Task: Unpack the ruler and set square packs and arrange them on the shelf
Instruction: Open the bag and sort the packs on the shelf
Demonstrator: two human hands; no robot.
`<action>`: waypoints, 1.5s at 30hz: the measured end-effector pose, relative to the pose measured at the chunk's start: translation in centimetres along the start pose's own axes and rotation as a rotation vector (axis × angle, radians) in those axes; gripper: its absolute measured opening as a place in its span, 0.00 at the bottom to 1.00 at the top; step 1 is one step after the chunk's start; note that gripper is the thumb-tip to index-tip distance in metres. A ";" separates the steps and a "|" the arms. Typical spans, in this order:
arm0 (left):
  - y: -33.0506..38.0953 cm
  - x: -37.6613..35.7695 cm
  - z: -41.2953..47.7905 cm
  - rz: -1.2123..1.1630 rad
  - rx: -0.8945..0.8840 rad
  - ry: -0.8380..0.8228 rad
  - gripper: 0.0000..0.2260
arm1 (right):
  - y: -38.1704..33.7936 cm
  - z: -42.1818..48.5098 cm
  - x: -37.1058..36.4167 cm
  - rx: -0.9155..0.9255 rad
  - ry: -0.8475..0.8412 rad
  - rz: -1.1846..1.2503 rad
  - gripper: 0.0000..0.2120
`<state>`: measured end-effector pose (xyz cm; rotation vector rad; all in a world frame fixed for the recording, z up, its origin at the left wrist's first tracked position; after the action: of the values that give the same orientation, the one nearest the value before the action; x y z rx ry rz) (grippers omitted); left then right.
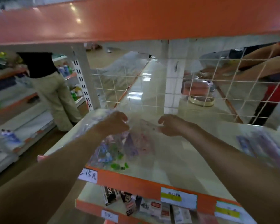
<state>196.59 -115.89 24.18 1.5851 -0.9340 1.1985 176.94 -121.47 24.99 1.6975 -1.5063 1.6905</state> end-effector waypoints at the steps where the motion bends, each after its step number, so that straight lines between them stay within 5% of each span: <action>1: -1.5 0.2 -0.1 -0.007 0.024 0.006 0.17 | -0.8 0.9 -0.6 -0.005 -0.021 0.005 0.23; 6: -7.1 0.8 0.2 0.020 0.103 0.051 0.19 | -2.7 4.9 -3.5 -0.026 -0.049 0.026 0.34; 12: -7.6 0.4 -0.3 0.105 0.100 -0.007 0.35 | -5.2 5.6 -5.2 0.059 -0.125 -0.034 0.13; 16: -4.8 -2.0 -1.0 0.124 -0.048 -0.071 0.52 | -6.7 4.7 -5.3 0.112 -0.017 -0.086 0.17; 19: -4.4 -2.7 -1.7 0.220 -0.048 -0.153 0.44 | -7.4 4.0 -5.4 0.154 -0.052 -0.038 0.04; 22: -5.2 -2.3 -1.6 0.190 -0.051 -0.067 0.24 | -7.7 3.7 -5.5 0.180 -0.069 0.003 0.11; 25: -5.9 -1.9 -1.7 0.129 -0.030 -0.012 0.15 | -8.2 3.6 -6.2 0.137 -0.040 -0.053 0.26; 30: -6.6 -1.8 -1.8 0.130 0.045 0.019 0.12 | -9.1 2.8 -6.2 0.079 -0.014 -0.071 0.34; 37: -5.9 -1.5 -2.5 0.153 0.010 -0.013 0.32 | -8.4 2.5 -6.2 0.057 -0.093 0.206 0.25; 39: -6.0 -1.4 -2.6 0.151 0.007 -0.012 0.28 | -7.7 2.1 -5.8 0.031 -0.129 0.399 0.10; 45: -5.8 -0.5 -2.2 -0.057 0.018 0.020 0.08 | -6.2 1.1 -2.1 -0.113 -0.052 0.751 0.07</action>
<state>201.21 -112.03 22.65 1.6009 -0.8616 1.1845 183.08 -118.98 25.62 1.1837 -2.4128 1.8227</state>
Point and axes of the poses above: each hand's wrist, its own z-axis towards the middle knuckle, its own x-axis out of the back of the hand, y = z × x, the point moved 2 cm from there along z, towards the middle knuckle, and after that the axes turned 13 degrees about z, right-handed, at the moved point
